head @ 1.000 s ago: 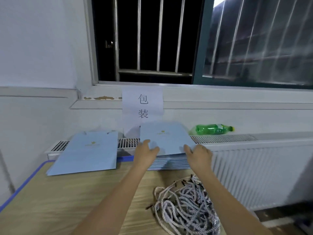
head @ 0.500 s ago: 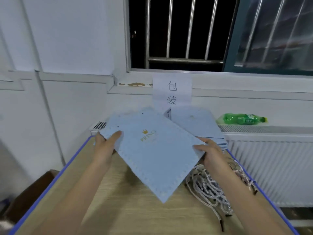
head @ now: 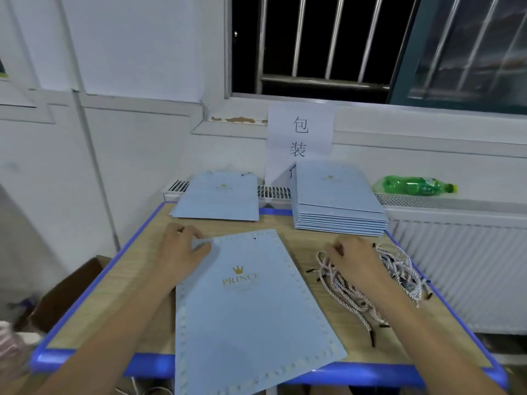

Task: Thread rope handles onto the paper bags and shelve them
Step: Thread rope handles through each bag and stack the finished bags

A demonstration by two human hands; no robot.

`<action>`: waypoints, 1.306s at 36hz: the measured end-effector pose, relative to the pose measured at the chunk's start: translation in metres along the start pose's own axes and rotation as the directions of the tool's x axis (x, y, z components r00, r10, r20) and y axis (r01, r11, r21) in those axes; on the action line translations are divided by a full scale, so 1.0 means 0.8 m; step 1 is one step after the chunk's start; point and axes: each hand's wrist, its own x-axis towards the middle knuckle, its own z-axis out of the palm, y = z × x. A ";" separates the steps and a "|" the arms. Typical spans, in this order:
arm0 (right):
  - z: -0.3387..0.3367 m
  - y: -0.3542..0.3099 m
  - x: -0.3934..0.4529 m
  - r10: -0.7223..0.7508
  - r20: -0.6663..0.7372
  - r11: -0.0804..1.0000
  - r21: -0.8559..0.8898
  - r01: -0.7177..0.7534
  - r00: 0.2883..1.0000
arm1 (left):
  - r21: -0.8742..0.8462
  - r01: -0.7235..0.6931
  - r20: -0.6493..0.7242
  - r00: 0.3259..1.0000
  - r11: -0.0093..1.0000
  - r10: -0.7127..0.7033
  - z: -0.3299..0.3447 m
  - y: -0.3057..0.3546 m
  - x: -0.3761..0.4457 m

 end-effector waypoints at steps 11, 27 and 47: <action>0.005 -0.030 0.009 -0.152 0.296 0.961 -0.180 0.211 0.943 | 0.329 -0.258 0.015 0.963 0.909 0.268 0.015 -0.010 -0.009; -0.053 -0.062 0.048 0.083 -0.070 0.696 0.718 -0.008 0.994 | 0.173 -0.090 0.066 0.995 0.981 0.080 -0.034 -0.006 0.001; 0.003 -0.174 0.082 -0.310 -0.005 0.569 0.800 0.190 0.951 | -0.260 0.372 0.595 0.788 0.891 -0.155 -0.074 0.029 -0.043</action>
